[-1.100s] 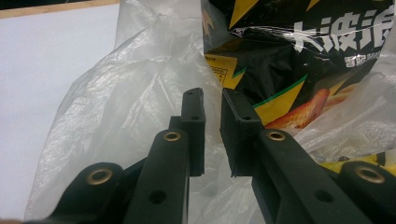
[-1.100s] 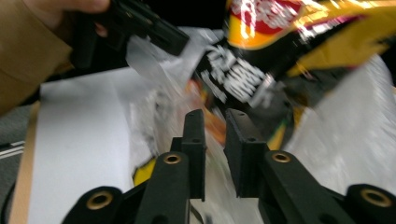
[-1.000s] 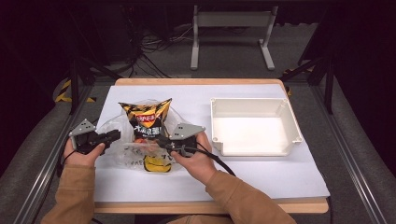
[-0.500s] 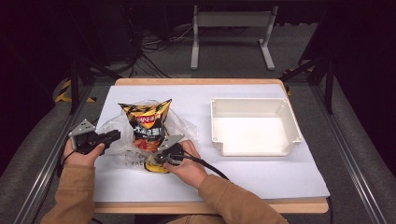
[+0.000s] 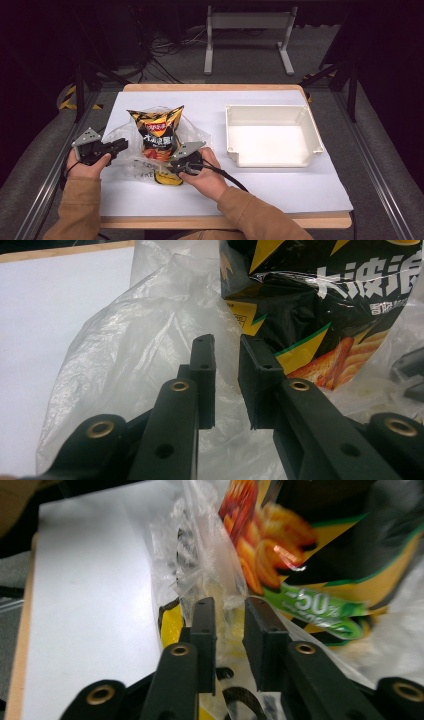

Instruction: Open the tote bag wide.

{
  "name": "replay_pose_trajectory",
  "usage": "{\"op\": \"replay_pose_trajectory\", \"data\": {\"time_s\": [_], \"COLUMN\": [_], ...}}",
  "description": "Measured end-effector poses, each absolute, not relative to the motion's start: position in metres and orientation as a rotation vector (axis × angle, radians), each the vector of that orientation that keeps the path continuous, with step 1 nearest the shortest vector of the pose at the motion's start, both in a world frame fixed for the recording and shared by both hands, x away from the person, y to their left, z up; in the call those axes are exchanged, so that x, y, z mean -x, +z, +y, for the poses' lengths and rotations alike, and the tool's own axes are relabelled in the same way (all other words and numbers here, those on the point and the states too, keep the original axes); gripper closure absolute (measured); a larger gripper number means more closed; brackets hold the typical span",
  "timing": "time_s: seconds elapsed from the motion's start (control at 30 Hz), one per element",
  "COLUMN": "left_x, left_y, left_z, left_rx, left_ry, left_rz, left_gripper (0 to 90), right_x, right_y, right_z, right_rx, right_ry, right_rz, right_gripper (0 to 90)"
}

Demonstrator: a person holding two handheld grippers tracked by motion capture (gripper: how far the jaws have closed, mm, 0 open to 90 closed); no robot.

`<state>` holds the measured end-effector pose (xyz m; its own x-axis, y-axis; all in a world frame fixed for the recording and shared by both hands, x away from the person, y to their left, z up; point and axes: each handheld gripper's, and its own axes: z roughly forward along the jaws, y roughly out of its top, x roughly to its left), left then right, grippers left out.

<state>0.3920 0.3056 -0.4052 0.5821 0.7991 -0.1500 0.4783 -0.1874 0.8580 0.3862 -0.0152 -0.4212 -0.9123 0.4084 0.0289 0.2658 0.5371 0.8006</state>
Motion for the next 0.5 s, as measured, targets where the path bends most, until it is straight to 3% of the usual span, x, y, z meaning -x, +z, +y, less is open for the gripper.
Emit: {"op": "replay_pose_trajectory", "data": {"time_s": [0.5], "left_x": [-0.385], "left_y": [-0.396], "left_z": [0.311], "left_rx": [-1.805], "left_ry": [0.377], "left_rz": [0.997], "left_gripper": [73.9], "right_x": [-0.394], "right_y": [-0.361], "right_z": [-0.062], "right_rx": [-0.556], "right_ry": [1.509], "right_rz": [2.453], "right_gripper": [57.7]}}
